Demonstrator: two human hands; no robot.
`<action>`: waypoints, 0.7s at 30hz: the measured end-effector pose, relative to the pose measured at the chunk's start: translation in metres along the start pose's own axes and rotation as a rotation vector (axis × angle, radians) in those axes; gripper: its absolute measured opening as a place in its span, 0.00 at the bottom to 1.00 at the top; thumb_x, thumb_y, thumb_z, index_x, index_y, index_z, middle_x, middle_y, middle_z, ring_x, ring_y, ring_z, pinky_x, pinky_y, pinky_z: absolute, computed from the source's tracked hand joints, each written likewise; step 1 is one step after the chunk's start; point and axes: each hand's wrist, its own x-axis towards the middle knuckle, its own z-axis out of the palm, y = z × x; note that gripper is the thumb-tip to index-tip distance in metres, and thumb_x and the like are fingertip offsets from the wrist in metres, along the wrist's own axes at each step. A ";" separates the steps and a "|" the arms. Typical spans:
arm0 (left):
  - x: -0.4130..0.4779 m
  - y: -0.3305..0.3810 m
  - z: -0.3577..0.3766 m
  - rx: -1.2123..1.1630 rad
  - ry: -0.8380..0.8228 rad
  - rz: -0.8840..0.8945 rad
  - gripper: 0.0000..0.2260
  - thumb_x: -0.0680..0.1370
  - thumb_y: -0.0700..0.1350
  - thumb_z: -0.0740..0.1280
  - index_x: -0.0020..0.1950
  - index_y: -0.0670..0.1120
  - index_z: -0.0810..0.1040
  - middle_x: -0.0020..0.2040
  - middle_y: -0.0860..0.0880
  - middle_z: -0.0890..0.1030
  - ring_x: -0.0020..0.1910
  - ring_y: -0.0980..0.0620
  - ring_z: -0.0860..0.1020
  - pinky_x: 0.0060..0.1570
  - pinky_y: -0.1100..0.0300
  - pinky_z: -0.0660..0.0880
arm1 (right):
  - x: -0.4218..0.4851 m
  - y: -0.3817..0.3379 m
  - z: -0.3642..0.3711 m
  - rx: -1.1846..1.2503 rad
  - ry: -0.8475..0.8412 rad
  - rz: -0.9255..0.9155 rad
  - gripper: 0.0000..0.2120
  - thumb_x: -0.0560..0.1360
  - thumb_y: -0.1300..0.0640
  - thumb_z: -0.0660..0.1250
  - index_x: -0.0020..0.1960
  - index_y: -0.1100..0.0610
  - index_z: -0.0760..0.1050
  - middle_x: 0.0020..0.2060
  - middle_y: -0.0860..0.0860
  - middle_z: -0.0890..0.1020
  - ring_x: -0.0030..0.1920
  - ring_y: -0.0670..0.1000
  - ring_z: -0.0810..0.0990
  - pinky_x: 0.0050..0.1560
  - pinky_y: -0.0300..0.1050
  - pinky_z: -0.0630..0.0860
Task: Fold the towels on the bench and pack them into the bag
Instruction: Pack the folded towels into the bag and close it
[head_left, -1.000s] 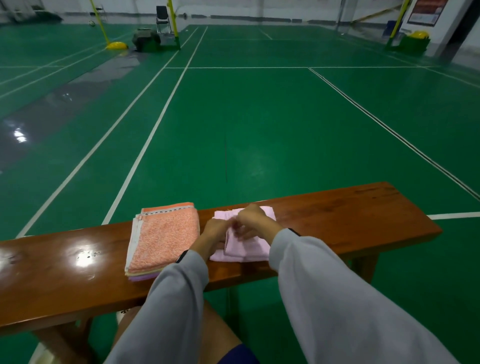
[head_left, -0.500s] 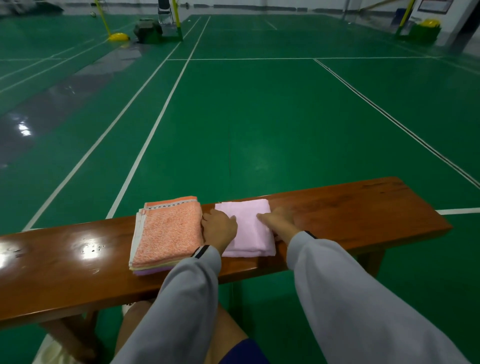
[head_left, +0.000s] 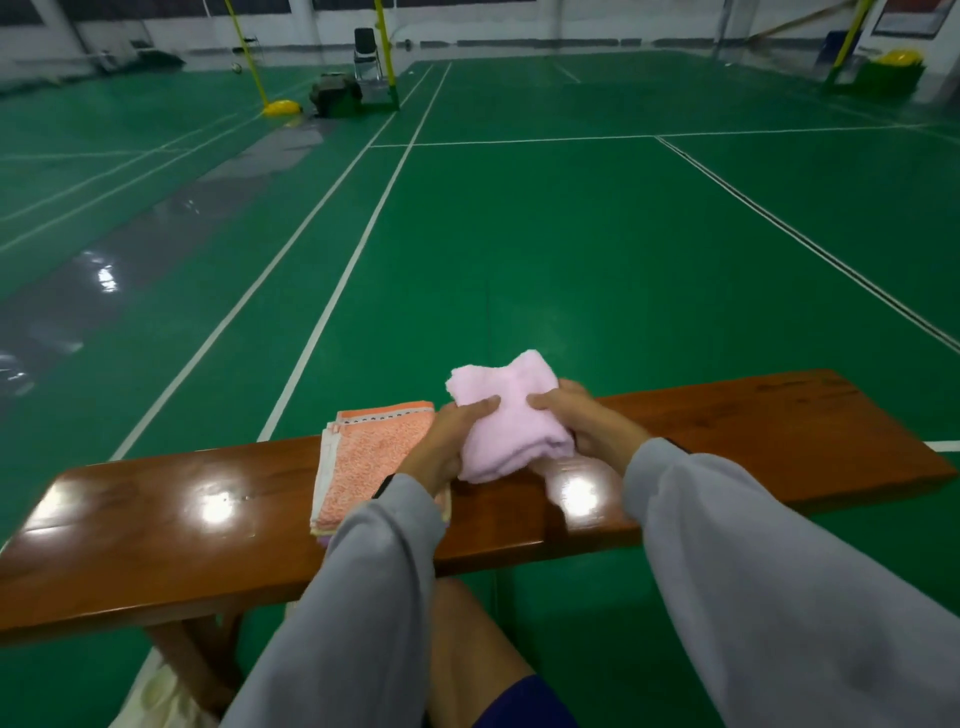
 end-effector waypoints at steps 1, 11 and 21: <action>-0.005 0.008 -0.010 0.028 -0.001 0.043 0.22 0.76 0.51 0.76 0.63 0.39 0.79 0.59 0.40 0.84 0.55 0.43 0.84 0.53 0.49 0.82 | 0.001 -0.006 0.009 0.013 0.000 -0.023 0.18 0.76 0.62 0.70 0.64 0.66 0.75 0.55 0.64 0.83 0.50 0.59 0.84 0.46 0.49 0.81; -0.041 0.053 -0.135 0.108 0.118 0.199 0.22 0.79 0.50 0.73 0.69 0.40 0.75 0.62 0.41 0.82 0.57 0.44 0.83 0.51 0.53 0.82 | 0.006 -0.042 0.117 -0.026 -0.052 -0.060 0.15 0.74 0.63 0.72 0.58 0.69 0.76 0.53 0.63 0.84 0.46 0.57 0.84 0.47 0.51 0.81; -0.064 -0.002 -0.192 0.792 0.290 -0.044 0.20 0.83 0.53 0.66 0.63 0.36 0.76 0.55 0.38 0.81 0.46 0.44 0.80 0.38 0.53 0.79 | -0.009 0.043 0.152 -0.250 -0.101 0.049 0.22 0.69 0.57 0.68 0.60 0.66 0.74 0.54 0.59 0.81 0.55 0.59 0.81 0.56 0.55 0.81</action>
